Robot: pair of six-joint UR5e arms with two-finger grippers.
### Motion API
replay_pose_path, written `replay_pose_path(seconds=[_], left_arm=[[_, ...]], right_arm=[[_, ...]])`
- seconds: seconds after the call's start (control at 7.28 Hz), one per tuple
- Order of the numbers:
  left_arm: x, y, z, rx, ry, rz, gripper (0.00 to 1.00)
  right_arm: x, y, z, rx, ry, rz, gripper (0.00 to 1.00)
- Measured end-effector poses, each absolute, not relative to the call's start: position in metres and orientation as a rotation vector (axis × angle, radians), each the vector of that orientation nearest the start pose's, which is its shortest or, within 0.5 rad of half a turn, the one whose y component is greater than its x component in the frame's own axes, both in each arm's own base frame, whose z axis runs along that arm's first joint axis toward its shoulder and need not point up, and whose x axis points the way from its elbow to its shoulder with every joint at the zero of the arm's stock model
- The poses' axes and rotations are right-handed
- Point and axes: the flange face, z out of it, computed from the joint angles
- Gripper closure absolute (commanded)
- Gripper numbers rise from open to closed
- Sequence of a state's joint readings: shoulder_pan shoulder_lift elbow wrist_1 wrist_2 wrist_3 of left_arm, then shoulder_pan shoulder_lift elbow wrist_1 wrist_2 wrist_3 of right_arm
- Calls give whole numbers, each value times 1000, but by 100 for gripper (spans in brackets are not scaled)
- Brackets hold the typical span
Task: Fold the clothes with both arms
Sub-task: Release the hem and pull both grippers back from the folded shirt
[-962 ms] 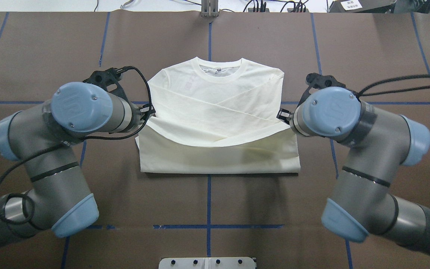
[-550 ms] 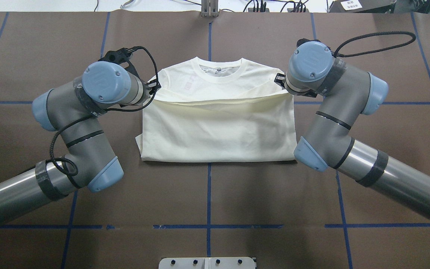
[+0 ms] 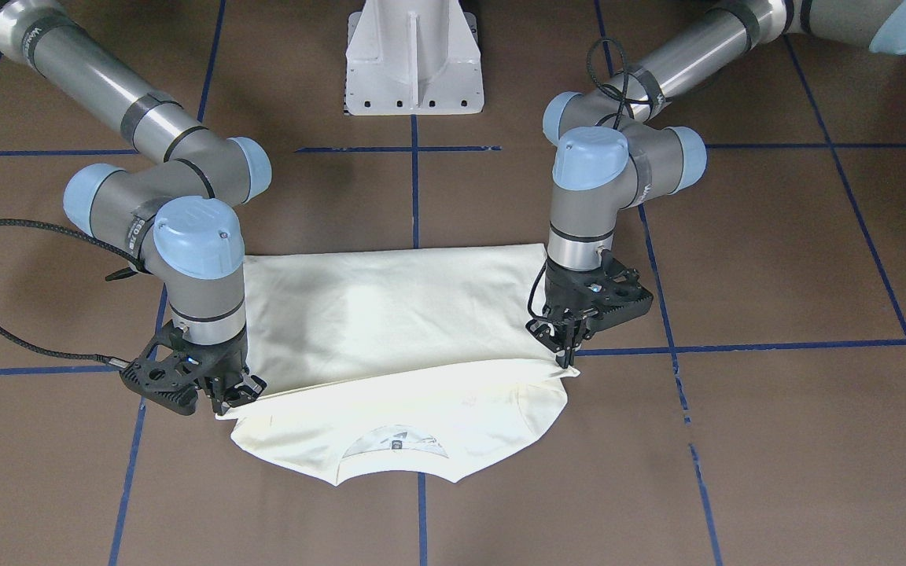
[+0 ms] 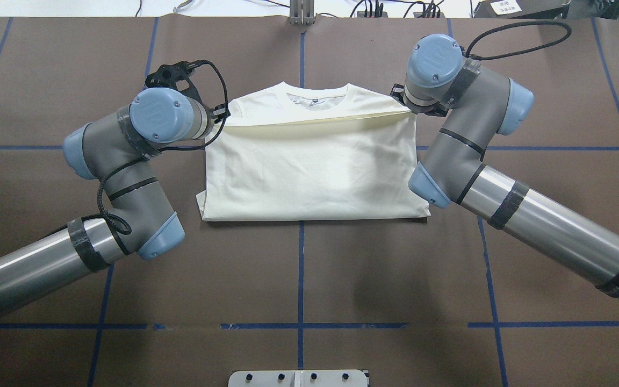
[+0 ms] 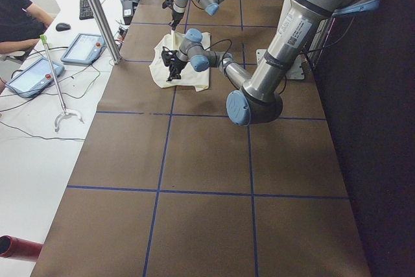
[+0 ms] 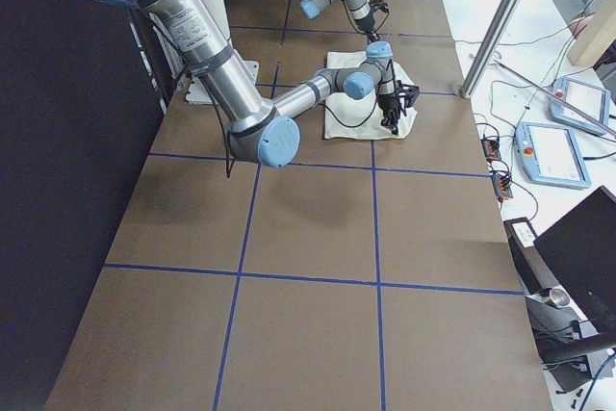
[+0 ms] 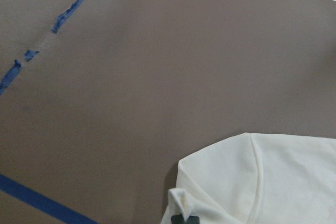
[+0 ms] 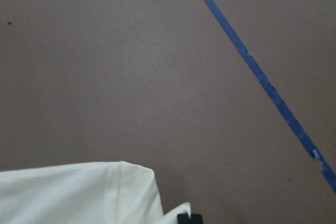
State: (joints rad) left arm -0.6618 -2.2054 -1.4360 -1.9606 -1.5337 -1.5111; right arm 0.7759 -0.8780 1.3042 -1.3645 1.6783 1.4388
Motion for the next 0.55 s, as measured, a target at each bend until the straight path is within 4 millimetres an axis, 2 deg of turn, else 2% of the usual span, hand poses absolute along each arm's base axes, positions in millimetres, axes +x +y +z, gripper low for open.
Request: replay_pose_path(seconds=[0.14, 0.27, 0.41, 0.55], left_arm=[[496, -562, 301, 360, 834, -568, 84], [496, -562, 300, 367, 846, -564, 65], [494, -562, 299, 373, 859, -563, 60], [493, -563, 300, 376, 866, -562, 60]], right_arm=[[-464, -627, 349, 186, -618, 586, 95], [-466, -628, 352, 183, -613, 585, 69], [-467, -628, 351, 183, -613, 586, 58], [-469, -627, 347, 185, -622, 585, 56]])
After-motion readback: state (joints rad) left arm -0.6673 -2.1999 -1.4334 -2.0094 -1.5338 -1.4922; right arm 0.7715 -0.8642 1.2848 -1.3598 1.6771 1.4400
